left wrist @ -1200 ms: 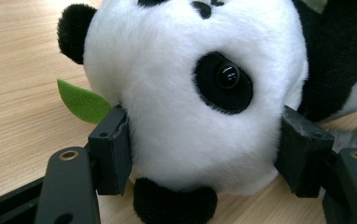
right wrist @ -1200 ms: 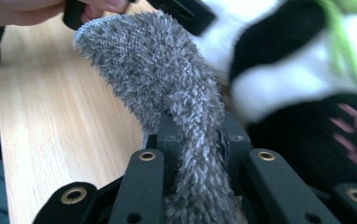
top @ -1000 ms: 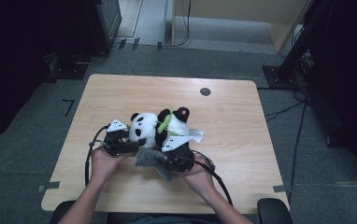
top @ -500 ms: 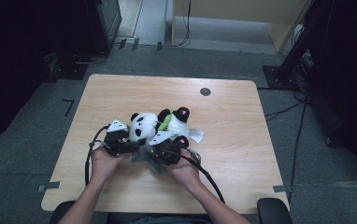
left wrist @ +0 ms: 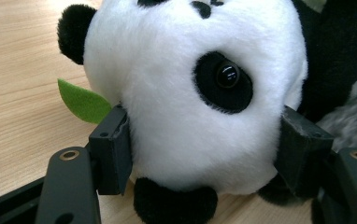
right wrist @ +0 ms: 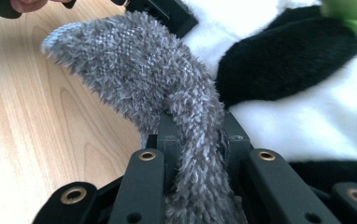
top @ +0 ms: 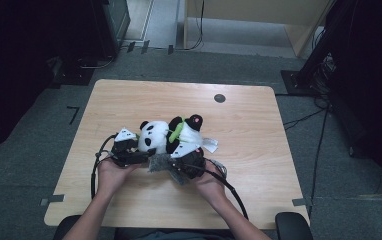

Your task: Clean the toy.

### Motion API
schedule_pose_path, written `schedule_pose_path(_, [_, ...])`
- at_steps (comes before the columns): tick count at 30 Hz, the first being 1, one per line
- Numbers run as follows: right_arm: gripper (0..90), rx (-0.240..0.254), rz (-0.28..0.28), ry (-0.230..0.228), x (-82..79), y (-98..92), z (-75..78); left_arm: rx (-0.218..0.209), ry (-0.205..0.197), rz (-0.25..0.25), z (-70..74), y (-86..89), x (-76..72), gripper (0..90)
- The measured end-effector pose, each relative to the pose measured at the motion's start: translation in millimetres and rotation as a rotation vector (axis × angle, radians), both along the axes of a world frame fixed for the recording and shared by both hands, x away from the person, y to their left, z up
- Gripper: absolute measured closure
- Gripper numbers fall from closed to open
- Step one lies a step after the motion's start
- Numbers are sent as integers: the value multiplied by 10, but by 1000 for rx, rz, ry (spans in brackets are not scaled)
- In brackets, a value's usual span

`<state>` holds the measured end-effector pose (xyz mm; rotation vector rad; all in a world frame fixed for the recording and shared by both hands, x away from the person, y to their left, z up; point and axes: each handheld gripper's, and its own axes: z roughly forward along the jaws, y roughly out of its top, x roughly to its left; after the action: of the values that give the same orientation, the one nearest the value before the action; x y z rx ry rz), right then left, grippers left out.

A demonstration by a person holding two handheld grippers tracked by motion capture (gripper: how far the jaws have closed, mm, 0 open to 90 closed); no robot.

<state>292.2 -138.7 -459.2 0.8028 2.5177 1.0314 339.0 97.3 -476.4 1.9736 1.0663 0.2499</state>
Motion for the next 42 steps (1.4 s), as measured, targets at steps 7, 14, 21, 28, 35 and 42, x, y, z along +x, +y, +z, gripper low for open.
schedule_pose_path(7, [757, 32, -30, -19, -76, -178, 116, 4, -1, -4, -2, 6, 0, 309])
schedule_pose_path(14, [757, 92, -30, 19, -103, -405, 189, 4, -1, -6, -2, 4, 1, 310])
schedule_pose_path(21, [758, 114, -36, 11, -166, -525, 257, 4, -1, -7, -3, 7, 1, 310])
schedule_pose_path(28, [758, 109, -52, 15, -193, -682, 315, 0, 2, -2, -3, 8, 8, 310])
schedule_pose_path(35, [757, 143, -78, 45, -186, -880, 309, 2, 1, -3, -3, 4, 6, 311])
schedule_pose_path(42, [755, 135, -83, 44, -171, -952, 303, 4, -1, -4, -4, 1, 4, 311])
